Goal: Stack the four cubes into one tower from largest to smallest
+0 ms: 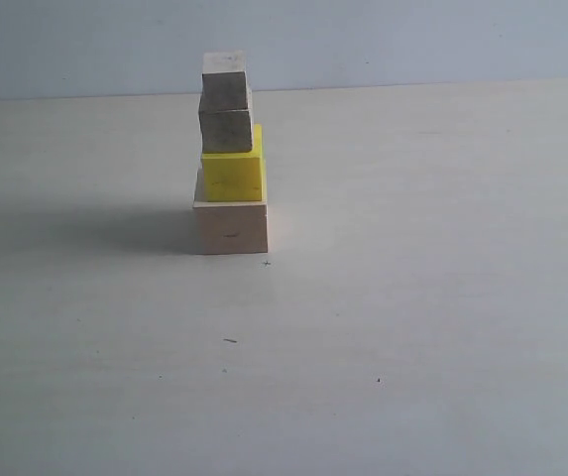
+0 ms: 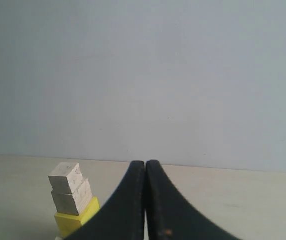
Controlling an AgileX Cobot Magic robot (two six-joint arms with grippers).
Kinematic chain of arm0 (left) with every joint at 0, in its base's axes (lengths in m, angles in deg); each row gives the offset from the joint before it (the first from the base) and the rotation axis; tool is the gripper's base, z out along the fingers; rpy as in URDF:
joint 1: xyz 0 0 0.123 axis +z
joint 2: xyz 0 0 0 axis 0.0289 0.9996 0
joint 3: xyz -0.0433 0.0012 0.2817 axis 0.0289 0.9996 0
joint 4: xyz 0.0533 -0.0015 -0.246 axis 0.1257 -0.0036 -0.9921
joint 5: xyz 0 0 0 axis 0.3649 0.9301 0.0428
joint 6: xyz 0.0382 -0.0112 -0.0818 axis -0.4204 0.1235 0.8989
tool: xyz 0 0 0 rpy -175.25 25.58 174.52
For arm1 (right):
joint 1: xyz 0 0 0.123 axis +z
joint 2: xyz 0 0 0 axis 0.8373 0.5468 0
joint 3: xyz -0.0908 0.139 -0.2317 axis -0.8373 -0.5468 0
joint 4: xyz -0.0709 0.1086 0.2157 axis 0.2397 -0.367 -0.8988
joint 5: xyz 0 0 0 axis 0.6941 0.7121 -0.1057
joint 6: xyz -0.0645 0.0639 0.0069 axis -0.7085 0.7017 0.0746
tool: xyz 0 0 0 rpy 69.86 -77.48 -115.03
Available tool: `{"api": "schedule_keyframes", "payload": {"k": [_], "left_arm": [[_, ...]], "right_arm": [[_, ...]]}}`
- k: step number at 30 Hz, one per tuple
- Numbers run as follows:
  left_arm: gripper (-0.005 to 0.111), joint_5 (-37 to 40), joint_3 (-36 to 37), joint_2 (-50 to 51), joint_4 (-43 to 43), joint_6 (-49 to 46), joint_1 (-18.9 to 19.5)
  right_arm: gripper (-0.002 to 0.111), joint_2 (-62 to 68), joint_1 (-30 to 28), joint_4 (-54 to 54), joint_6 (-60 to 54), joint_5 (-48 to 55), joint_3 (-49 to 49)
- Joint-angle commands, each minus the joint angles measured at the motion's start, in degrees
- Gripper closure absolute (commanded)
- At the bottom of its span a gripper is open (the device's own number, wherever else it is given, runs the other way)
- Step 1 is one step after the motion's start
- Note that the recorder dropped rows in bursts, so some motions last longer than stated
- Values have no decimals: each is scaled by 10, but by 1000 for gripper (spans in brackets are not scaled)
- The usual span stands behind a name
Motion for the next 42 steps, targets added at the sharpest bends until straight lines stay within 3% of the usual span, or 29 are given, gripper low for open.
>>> {"api": "schedule_keyframes", "payload": {"k": [1,9,11,16,18,31,42], "left_arm": [[107,0,2,-3,-3,4,-4],[107,0,2,-3,-3,4,-4],[107,0,2,-3,-3,4,-4],[107,0,2,-3,-3,4,-3],[107,0,2,-3,-3,4,-3],[107,0,2,-3,-3,4,-3],[107,1,2,-3,-3,4,-3]], "right_arm": [[108,-2,1,-1,0,0,-4],[108,-5,-1,-1,0,0,-4],[108,-26,-34,-3,0,12,-4],[108,-95,-187,45,0,22,-30],[108,-116,-211,68,0,2,-67],[108,-231,-213,85,7,-56,-312],[108,-302,-212,83,54,-69,-395]]}}
